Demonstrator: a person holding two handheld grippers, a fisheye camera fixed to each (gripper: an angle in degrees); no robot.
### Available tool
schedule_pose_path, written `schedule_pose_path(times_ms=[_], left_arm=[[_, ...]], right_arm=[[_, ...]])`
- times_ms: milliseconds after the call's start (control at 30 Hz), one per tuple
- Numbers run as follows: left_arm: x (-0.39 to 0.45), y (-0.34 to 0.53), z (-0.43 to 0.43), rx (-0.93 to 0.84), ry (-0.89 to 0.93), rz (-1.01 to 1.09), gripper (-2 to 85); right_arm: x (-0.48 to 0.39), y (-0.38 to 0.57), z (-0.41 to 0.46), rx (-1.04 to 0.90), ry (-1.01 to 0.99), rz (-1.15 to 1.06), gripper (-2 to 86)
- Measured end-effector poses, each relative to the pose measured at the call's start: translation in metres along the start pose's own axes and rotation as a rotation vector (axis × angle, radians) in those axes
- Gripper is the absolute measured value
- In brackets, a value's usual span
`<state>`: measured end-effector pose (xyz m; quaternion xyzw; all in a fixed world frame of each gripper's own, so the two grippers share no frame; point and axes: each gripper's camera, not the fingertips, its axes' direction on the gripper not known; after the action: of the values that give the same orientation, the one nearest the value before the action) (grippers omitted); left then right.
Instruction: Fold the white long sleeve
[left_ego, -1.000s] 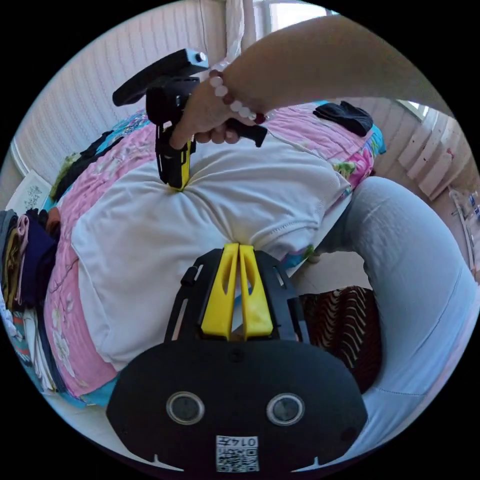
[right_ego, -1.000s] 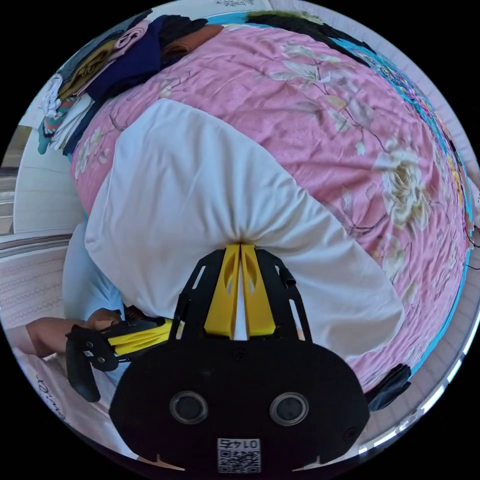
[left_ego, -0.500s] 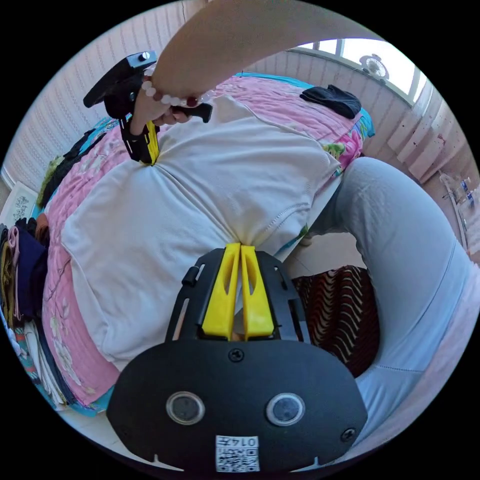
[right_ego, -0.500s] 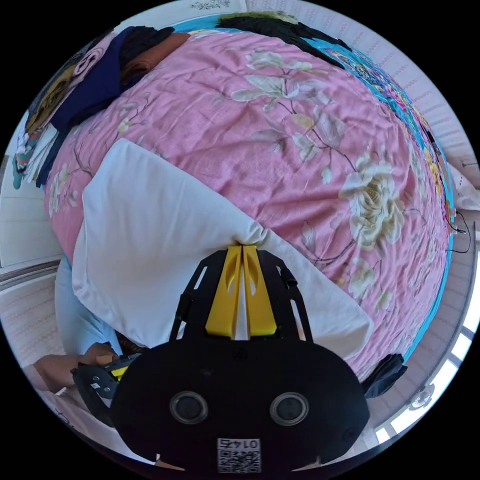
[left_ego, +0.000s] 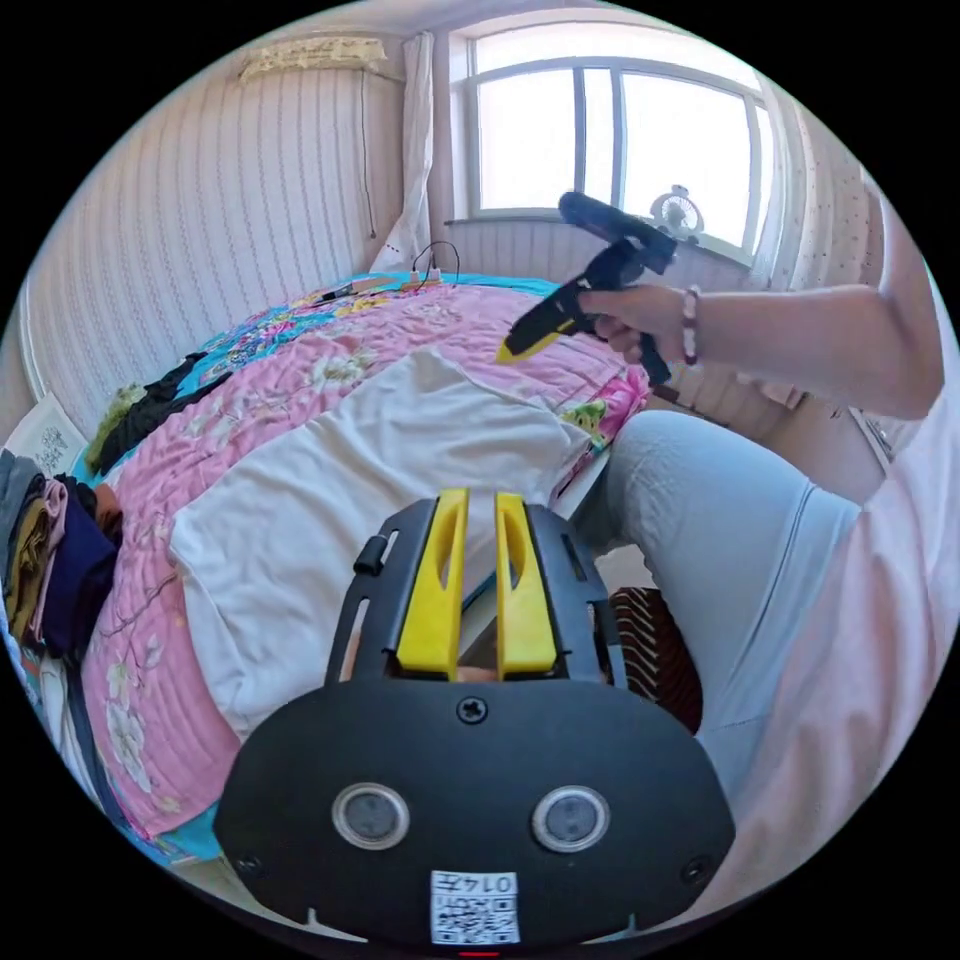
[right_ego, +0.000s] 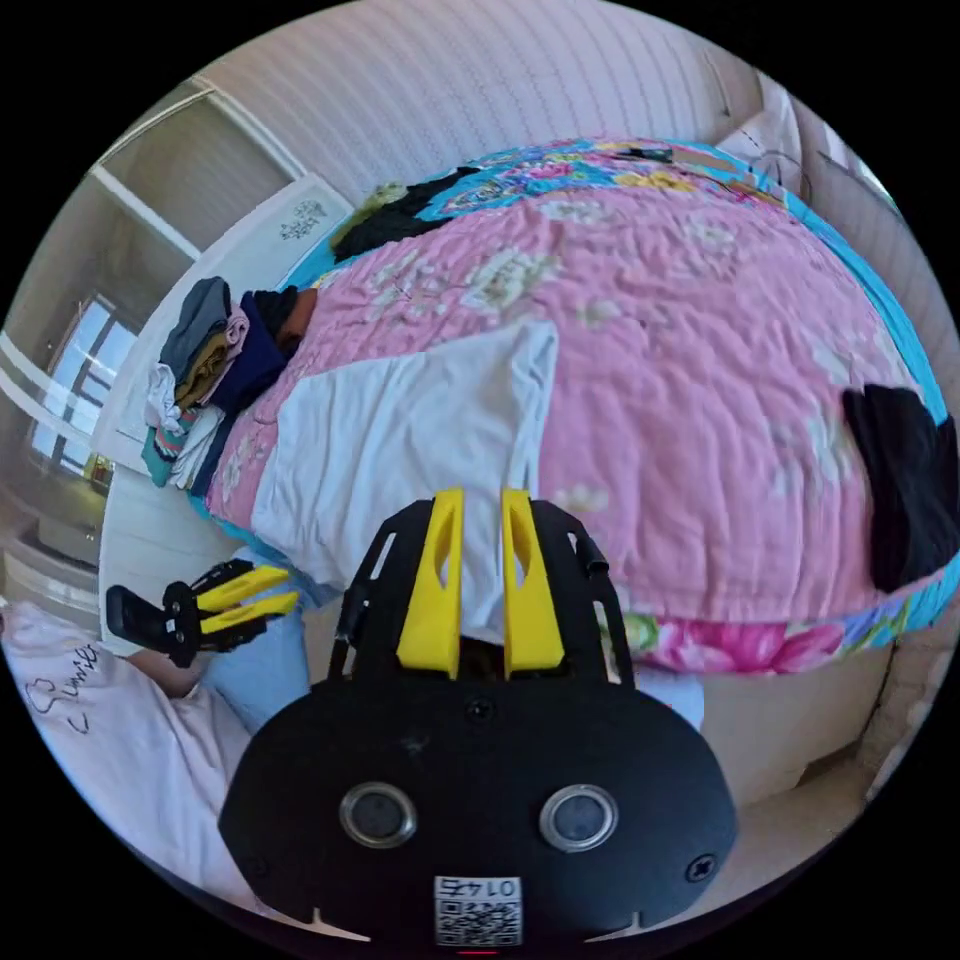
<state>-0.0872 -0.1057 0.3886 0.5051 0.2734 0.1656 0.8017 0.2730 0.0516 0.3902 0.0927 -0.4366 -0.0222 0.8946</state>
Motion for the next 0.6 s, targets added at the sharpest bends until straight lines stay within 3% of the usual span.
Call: schedule_pose_path(times_ms=[233,433,533,600], left_arm=[[0.019,-0.028,0.039,-0.062,0.081,0.061,12.2],[0.041,-0.058,0.079,-0.139,0.154,0.175,14.5],[0.045,-0.067,0.091,-0.153,0.167,0.185,12.9],[0.038,-0.076,0.094,-0.184,0.101,0.139,7.2]], right_arm=[[0.049,0.023,0.011,-0.133,-0.150,0.080,10.9],[0.077,0.022,-0.020,-0.071,-0.353,0.096,3.5],[0.095,0.020,-0.042,-0.021,-0.559,0.052,2.8],[0.106,0.012,-0.052,-0.030,-0.687,-0.051,2.6]])
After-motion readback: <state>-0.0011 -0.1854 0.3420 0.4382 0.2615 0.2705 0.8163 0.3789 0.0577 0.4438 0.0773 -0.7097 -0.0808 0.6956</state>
